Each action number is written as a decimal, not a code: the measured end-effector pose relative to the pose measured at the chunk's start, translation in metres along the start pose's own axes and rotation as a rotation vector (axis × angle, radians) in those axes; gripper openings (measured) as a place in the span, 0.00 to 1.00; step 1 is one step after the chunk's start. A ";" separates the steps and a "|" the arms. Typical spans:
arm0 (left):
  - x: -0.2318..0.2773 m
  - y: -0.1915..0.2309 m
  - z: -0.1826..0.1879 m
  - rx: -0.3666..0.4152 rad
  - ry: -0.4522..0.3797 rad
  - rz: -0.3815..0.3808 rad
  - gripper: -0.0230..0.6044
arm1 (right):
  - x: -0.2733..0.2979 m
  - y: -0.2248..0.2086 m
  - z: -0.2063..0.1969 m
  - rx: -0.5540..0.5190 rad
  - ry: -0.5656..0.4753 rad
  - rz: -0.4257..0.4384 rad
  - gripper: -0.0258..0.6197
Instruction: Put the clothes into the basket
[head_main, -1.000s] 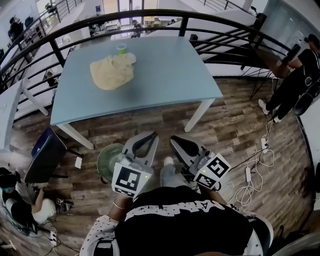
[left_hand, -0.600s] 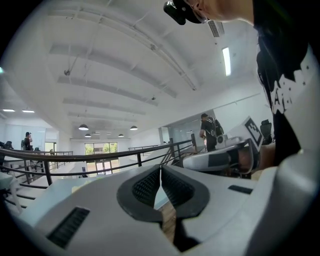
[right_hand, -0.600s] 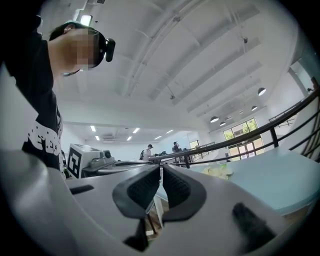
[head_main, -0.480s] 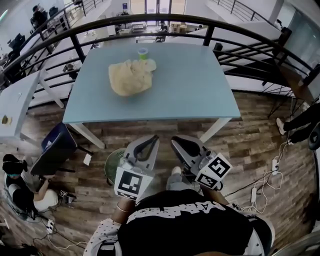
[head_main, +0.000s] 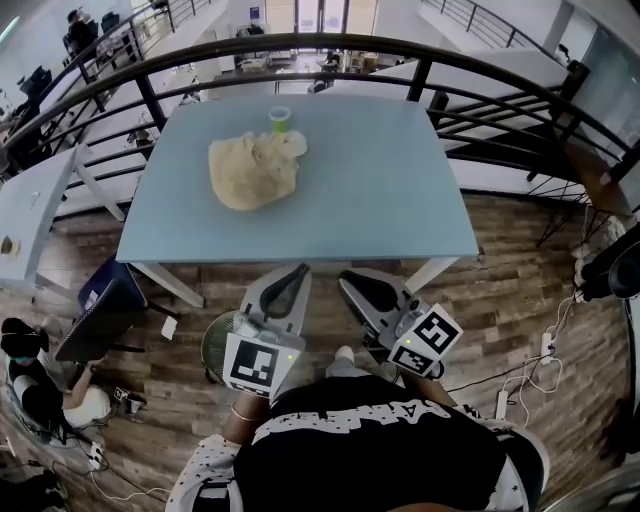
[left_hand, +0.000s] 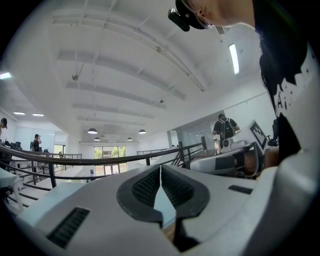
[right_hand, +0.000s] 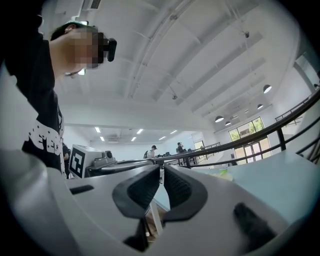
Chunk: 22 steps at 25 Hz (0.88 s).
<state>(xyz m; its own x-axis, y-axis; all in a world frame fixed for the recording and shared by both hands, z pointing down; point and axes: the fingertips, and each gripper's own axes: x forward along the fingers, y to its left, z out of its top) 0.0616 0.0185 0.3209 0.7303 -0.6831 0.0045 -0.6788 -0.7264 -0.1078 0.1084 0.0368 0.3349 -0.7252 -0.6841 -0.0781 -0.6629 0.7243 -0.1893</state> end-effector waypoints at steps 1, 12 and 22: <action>0.007 0.000 0.000 0.002 0.005 -0.003 0.06 | 0.000 -0.006 0.002 -0.004 -0.003 0.000 0.09; 0.059 -0.004 -0.005 0.041 0.051 0.001 0.06 | -0.003 -0.061 0.010 0.009 -0.014 0.019 0.09; 0.082 -0.007 -0.007 0.059 0.081 0.061 0.06 | -0.005 -0.088 0.012 0.011 -0.017 0.080 0.09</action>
<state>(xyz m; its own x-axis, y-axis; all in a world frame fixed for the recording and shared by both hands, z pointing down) 0.1255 -0.0330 0.3289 0.6772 -0.7318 0.0765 -0.7145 -0.6789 -0.1687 0.1721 -0.0245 0.3398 -0.7725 -0.6254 -0.1098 -0.6007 0.7759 -0.1928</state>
